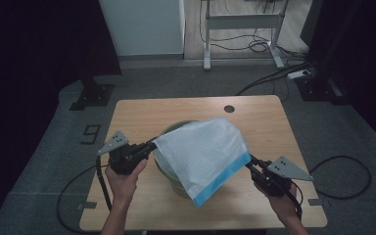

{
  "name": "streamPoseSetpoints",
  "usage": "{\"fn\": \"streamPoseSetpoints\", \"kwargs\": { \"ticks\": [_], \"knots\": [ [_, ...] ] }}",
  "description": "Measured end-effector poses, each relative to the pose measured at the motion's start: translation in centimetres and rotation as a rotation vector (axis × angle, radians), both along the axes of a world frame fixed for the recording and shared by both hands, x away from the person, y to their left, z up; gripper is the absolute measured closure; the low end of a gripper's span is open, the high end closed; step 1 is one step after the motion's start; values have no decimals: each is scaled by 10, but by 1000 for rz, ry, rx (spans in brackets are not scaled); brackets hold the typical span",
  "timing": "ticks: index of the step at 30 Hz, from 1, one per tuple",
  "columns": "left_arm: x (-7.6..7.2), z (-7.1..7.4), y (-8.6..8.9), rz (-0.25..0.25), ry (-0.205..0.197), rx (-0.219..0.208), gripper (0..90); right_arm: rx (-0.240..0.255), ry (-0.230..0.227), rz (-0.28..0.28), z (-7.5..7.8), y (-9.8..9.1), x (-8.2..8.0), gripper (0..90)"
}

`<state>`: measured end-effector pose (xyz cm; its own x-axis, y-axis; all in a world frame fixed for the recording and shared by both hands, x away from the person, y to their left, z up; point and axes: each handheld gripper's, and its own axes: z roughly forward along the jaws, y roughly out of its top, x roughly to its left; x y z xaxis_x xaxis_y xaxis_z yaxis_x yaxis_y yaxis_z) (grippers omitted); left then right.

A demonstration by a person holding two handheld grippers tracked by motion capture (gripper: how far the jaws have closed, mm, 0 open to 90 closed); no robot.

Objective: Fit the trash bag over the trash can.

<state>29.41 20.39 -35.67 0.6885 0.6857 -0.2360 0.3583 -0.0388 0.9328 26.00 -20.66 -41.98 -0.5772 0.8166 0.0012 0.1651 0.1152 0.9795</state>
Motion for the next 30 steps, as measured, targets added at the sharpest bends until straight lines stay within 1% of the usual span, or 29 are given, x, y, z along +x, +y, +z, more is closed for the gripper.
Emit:
{"fn": "streamPoseSetpoints", "kwargs": {
  "ticks": [2,3,7,9,11,13,15,17,19,21,23,24,25,26,28,30],
  "knots": [
    [-2,1,-2,-11,-13,-1,829,2,-8,-8,6,0,0,877],
    [-3,3,-3,-14,-15,4,785,5,-11,-6,9,1,1,880],
    [-9,10,-5,4,-46,51,536,5,-24,-9,22,3,2,884],
    [-14,14,-3,-9,-57,62,411,3,-31,-3,28,4,3,886],
    [-18,19,-2,-23,-77,80,336,0,-35,4,33,6,4,886],
    [-24,23,-1,-42,-98,99,281,-6,-44,12,39,9,5,887],
    [-27,27,1,-66,-106,123,219,-14,-49,20,45,13,6,887],
    [-30,29,4,-94,-116,145,182,-22,-52,24,50,17,7,887],
    [-31,30,8,-121,-117,137,165,-33,-46,20,53,19,8,888],
    [-31,29,11,-151,-108,134,147,-33,-37,4,55,19,11,889],
    [-30,28,11,-176,-105,144,142,-25,-26,-15,56,16,14,890],
    [-29,27,9,-198,-94,156,139,-18,-20,-26,57,13,16,891],
    [-29,27,9,-198,-94,156,130,-18,-20,-26,57,13,16,891],
    [-28,26,7,-210,-88,168,130,-4,-11,-44,59,9,20,891],
    [-26,25,3,-225,-75,190,115,4,-12,-56,62,6,21,891],
    [-25,23,2,-225,-72,190,118,6,-14,-60,64,5,22,892]
  ]
}}
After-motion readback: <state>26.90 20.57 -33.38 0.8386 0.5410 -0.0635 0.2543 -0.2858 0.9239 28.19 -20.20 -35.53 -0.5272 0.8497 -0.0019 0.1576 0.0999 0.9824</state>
